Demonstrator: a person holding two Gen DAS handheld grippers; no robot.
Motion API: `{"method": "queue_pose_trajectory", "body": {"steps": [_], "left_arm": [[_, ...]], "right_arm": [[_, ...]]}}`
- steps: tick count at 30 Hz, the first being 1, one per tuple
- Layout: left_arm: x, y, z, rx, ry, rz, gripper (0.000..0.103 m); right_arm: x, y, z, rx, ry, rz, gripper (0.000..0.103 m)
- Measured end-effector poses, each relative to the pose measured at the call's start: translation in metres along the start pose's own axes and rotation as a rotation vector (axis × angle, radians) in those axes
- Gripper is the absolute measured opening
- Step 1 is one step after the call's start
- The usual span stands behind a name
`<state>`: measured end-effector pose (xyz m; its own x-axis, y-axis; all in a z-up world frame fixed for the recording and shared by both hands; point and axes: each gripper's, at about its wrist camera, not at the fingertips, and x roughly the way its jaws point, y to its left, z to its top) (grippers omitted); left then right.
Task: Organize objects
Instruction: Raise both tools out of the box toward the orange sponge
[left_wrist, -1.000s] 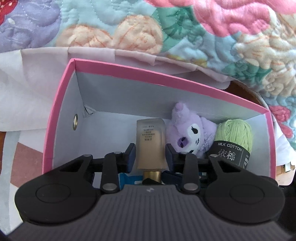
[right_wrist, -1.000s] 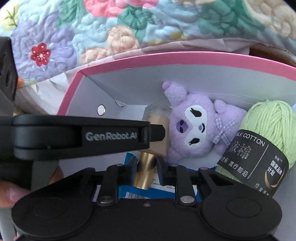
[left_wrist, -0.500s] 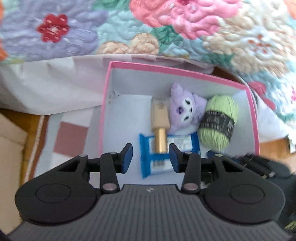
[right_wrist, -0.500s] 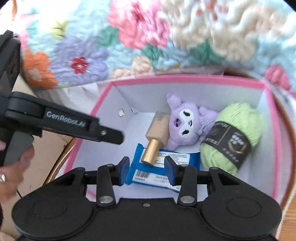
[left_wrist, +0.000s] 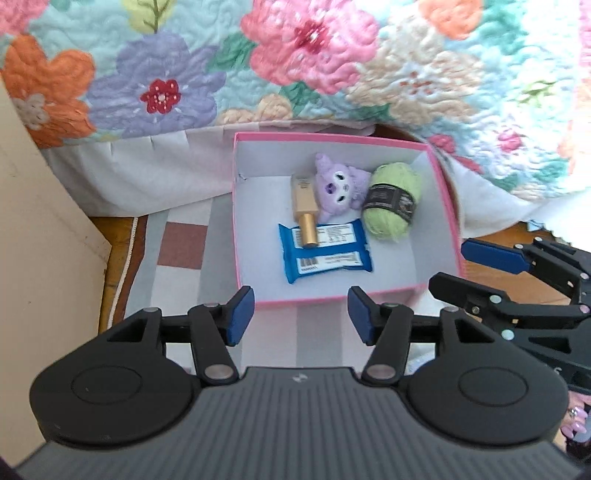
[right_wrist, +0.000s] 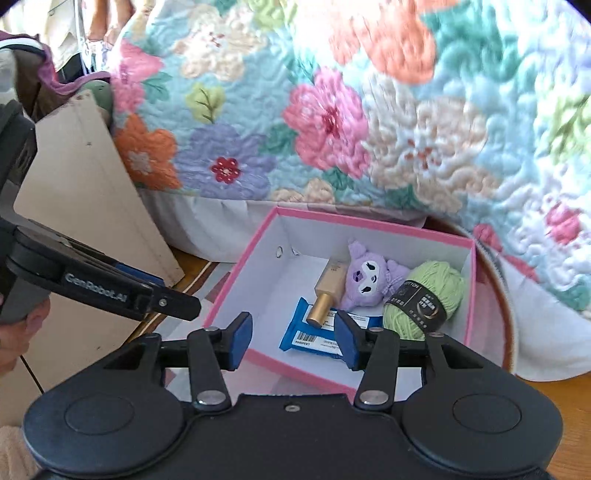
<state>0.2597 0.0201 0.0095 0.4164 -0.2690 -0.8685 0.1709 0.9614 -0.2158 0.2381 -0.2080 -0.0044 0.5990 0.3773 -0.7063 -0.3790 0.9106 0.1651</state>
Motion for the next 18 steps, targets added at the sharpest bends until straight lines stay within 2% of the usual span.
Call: {"method": "queue_pose_trajectory", "body": {"steps": [4, 7, 11, 18], "left_arm": [[-0.037, -0.012, -0.009, 0.037, -0.025, 0.018, 0.058], [-0.059, -0.022, -0.017, 0.070, -0.042, 0.023, 0.060], [-0.083, -0.031, -0.030, 0.089, -0.050, 0.022, 0.066], [-0.109, -0.033, -0.060, 0.091, -0.032, 0.013, 0.067]], "right_arm": [[-0.029, 0.011, 0.000, -0.023, 0.017, -0.043, 0.055], [-0.050, 0.018, -0.001, -0.033, 0.014, -0.039, 0.055], [-0.077, 0.024, -0.002, -0.029, 0.016, -0.008, 0.057], [-0.117, 0.040, -0.012, -0.048, 0.029, 0.042, 0.061]]}}
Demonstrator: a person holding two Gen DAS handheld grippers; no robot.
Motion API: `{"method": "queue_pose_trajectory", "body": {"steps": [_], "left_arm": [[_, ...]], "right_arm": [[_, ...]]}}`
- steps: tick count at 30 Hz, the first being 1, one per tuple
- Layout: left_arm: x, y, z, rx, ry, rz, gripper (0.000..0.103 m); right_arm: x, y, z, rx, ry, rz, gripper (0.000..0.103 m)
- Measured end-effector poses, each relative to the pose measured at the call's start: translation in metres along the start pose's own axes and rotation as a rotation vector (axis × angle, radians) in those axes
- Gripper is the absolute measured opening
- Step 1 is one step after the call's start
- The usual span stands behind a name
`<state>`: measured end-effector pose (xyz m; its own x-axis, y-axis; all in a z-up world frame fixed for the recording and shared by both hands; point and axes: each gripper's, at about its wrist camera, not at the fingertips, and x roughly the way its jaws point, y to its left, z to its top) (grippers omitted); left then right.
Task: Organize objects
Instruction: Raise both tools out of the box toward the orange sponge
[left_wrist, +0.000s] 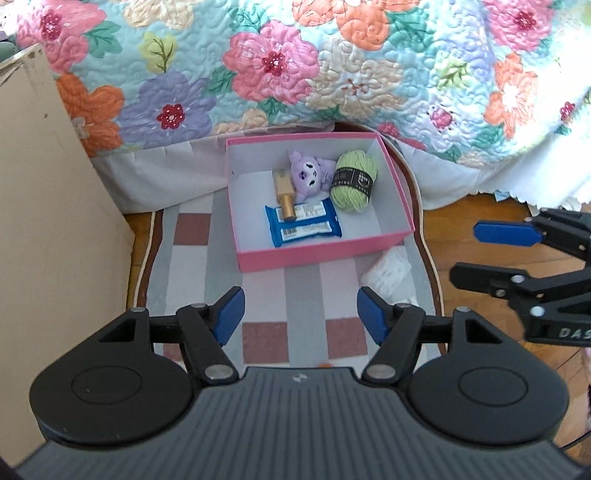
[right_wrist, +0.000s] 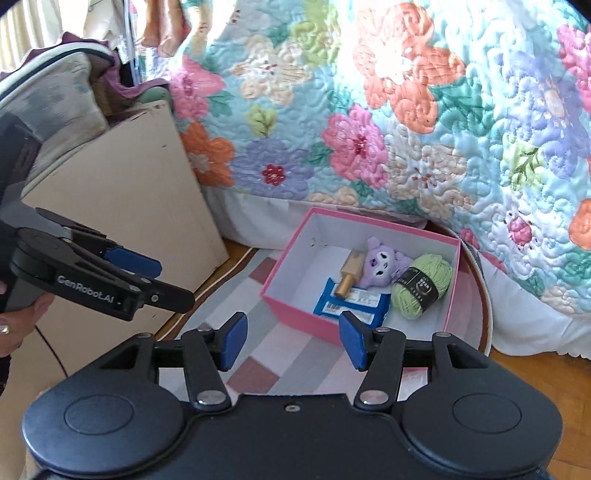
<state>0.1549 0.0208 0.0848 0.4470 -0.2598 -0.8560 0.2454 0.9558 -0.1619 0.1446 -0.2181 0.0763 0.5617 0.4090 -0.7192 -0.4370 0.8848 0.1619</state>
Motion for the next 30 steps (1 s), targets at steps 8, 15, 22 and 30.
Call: {"method": "queue_pose_trajectory", "body": {"steps": [8, 15, 22, 30], "left_arm": [[-0.028, -0.004, -0.029, 0.030, -0.016, -0.003, 0.069], [-0.037, -0.010, -0.054, 0.087, -0.046, -0.020, 0.078], [-0.017, -0.013, -0.085, 0.132, 0.007, -0.016, 0.078], [0.010, -0.010, -0.108, 0.193, 0.030, 0.024, 0.078]], "right_arm": [[-0.029, 0.018, -0.019, -0.036, 0.024, 0.019, 0.075], [-0.038, 0.034, -0.042, -0.088, 0.059, 0.020, 0.081], [-0.038, 0.046, -0.069, -0.108, 0.103, 0.041, 0.081], [-0.016, 0.055, -0.085, -0.193, 0.132, 0.081, 0.086]]}}
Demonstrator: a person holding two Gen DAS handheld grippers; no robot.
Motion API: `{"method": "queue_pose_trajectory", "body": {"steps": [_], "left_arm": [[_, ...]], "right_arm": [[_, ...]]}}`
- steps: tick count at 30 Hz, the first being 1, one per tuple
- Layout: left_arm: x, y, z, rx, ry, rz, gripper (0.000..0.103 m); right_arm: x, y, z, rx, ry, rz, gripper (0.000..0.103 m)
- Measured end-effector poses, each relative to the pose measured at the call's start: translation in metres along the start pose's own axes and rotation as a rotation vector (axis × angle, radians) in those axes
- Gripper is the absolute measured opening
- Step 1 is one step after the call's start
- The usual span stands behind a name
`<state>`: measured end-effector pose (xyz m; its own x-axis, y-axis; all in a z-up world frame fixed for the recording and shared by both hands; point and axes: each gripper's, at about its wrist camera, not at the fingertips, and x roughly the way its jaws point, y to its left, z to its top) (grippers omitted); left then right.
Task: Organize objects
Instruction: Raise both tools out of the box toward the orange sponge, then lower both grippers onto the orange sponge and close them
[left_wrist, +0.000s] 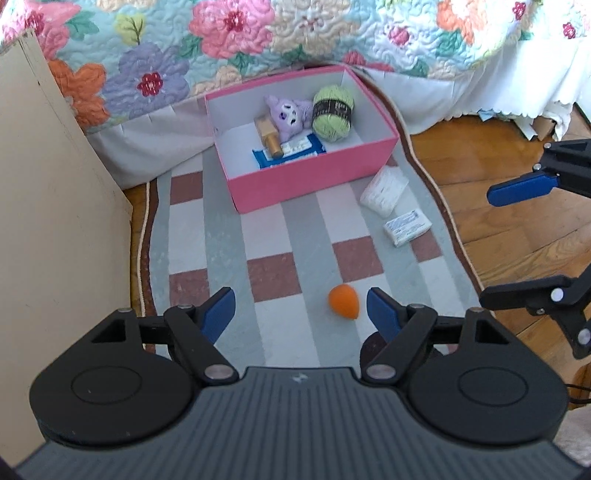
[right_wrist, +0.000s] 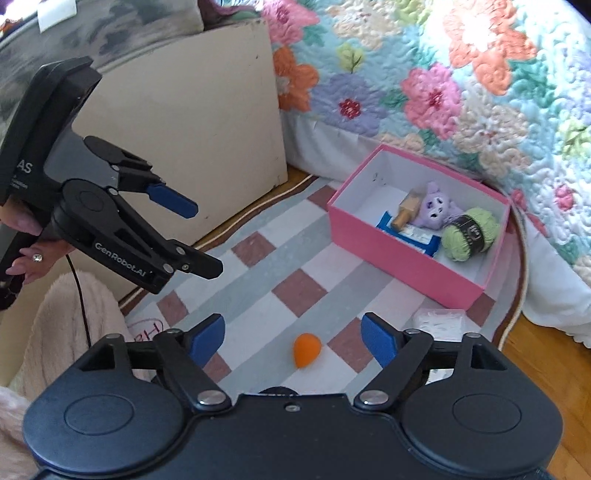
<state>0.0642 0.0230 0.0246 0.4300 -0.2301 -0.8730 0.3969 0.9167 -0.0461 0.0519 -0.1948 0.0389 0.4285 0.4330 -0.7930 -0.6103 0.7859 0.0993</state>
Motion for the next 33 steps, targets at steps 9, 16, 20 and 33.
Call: {"method": "queue_pose_trajectory", "body": {"steps": [9, 16, 20, 33], "left_arm": [[0.044, 0.012, -0.010, -0.055, 0.050, -0.028, 0.085], [0.090, 0.012, -0.011, -0.080, 0.120, -0.081, 0.094], [0.111, 0.011, -0.018, -0.066, 0.142, -0.076, 0.094], [0.183, 0.022, -0.038, -0.172, 0.181, -0.099, 0.091]], "right_arm": [[0.050, -0.007, -0.013, -0.003, 0.093, -0.018, 0.086], [0.094, -0.011, -0.028, -0.032, 0.142, 0.032, 0.086], [0.129, -0.016, -0.043, -0.042, 0.184, 0.036, 0.086], [0.207, -0.005, -0.082, -0.090, 0.077, -0.067, 0.085]]}}
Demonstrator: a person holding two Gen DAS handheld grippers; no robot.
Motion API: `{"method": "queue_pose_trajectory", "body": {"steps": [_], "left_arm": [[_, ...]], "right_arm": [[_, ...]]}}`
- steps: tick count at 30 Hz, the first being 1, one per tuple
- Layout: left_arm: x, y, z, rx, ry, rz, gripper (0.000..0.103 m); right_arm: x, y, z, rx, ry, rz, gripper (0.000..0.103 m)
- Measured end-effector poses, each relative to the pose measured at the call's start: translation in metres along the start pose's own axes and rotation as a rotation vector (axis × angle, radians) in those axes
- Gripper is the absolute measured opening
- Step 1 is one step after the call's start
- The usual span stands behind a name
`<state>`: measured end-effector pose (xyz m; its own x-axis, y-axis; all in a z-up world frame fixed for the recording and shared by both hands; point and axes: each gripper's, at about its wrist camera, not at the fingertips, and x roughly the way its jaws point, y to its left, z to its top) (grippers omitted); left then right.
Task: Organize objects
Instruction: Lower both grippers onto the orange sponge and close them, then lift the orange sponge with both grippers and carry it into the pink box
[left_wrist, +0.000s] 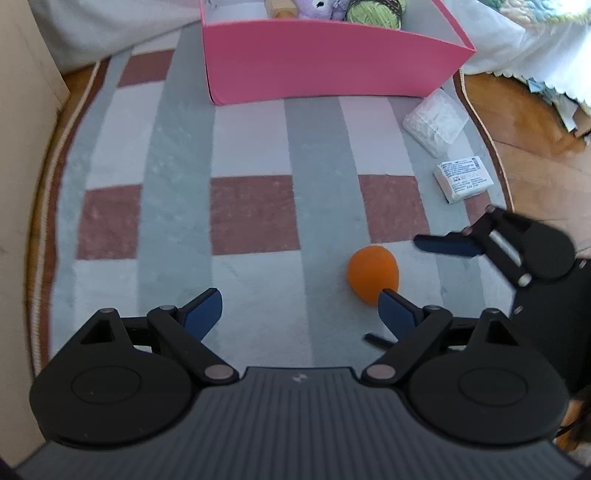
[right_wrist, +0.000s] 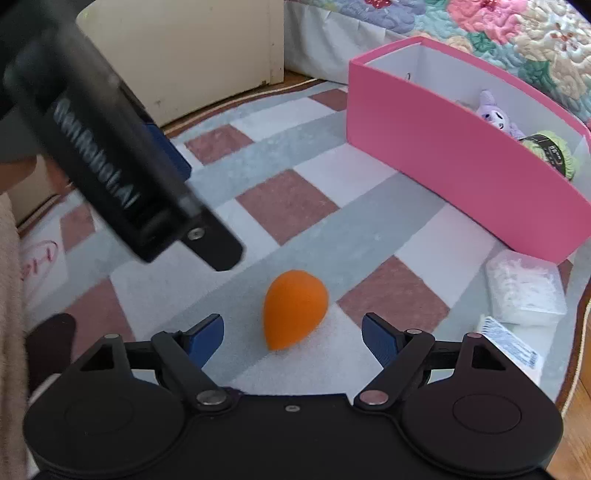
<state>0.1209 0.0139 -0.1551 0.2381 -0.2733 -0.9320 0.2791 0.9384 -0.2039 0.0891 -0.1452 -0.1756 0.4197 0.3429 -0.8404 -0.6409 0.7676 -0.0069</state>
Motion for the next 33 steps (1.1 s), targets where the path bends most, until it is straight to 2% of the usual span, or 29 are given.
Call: {"method": "queue_pose_trajectory", "body": {"steps": [3, 7, 9, 12, 15, 17, 21, 22, 26, 33], "left_arm": [[0.010, -0.001, -0.004, -0.021, -0.001, -0.023, 0.090], [0.026, -0.002, -0.006, 0.012, -0.024, -0.041, 0.090], [0.034, 0.003, -0.004, -0.003, -0.018, -0.042, 0.087], [0.037, 0.011, -0.001, -0.058, -0.041, -0.109, 0.084], [0.035, 0.011, 0.003, -0.065, -0.073, -0.137, 0.073], [0.034, 0.010, 0.003, -0.064, -0.092, -0.163, 0.061], [0.034, 0.007, 0.003, -0.064, -0.103, -0.223, 0.045], [0.034, 0.006, 0.003, -0.058, -0.110, -0.236, 0.039], [0.032, 0.004, 0.004, -0.053, -0.120, -0.283, 0.026], [0.029, 0.004, -0.001, -0.071, -0.094, -0.337, 0.015]], "right_arm": [[0.008, 0.003, -0.004, 0.011, -0.017, -0.019, 0.083], [0.015, 0.003, -0.006, 0.032, -0.011, -0.069, 0.077], [0.015, -0.001, -0.005, 0.069, -0.020, -0.052, 0.076], [0.016, -0.006, -0.004, 0.102, -0.025, -0.046, 0.074], [0.014, -0.007, -0.005, 0.130, -0.038, -0.034, 0.067], [0.013, -0.008, -0.005, 0.146, -0.050, -0.027, 0.056], [0.011, -0.013, -0.004, 0.180, -0.058, -0.031, 0.044], [0.010, -0.015, -0.004, 0.193, -0.061, -0.035, 0.039], [0.005, -0.019, -0.005, 0.229, -0.076, -0.022, 0.038], [-0.005, -0.017, -0.006, 0.220, -0.074, -0.009, 0.037]]}}
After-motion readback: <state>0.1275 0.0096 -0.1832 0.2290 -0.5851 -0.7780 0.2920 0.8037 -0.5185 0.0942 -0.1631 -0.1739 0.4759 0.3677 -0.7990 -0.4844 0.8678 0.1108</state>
